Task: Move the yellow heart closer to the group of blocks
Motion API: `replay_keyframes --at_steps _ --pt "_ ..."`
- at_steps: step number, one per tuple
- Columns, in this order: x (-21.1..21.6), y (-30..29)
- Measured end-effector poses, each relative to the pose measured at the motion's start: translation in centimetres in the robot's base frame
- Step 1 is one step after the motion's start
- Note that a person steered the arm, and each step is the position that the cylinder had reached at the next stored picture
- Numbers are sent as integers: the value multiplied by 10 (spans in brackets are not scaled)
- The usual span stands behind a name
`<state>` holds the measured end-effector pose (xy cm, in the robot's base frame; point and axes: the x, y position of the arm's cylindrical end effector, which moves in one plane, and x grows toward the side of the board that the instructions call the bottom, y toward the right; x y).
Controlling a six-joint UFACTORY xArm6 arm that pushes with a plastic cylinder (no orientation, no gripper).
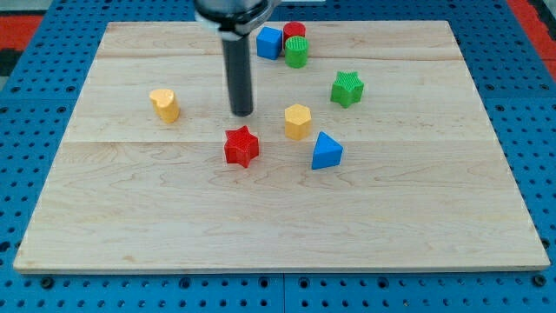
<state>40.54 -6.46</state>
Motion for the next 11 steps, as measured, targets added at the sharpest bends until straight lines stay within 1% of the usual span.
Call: replay_keyframes --at_steps 1,2,3,4,5,6,8,9,11 --pt "27 -47" --pt "34 -108" --pt "19 -173" --pt "-9 -180" --pt "-10 -152" --pt "-11 -137" --pt "-29 -82" --pt "-32 -66" --pt "-57 -14"
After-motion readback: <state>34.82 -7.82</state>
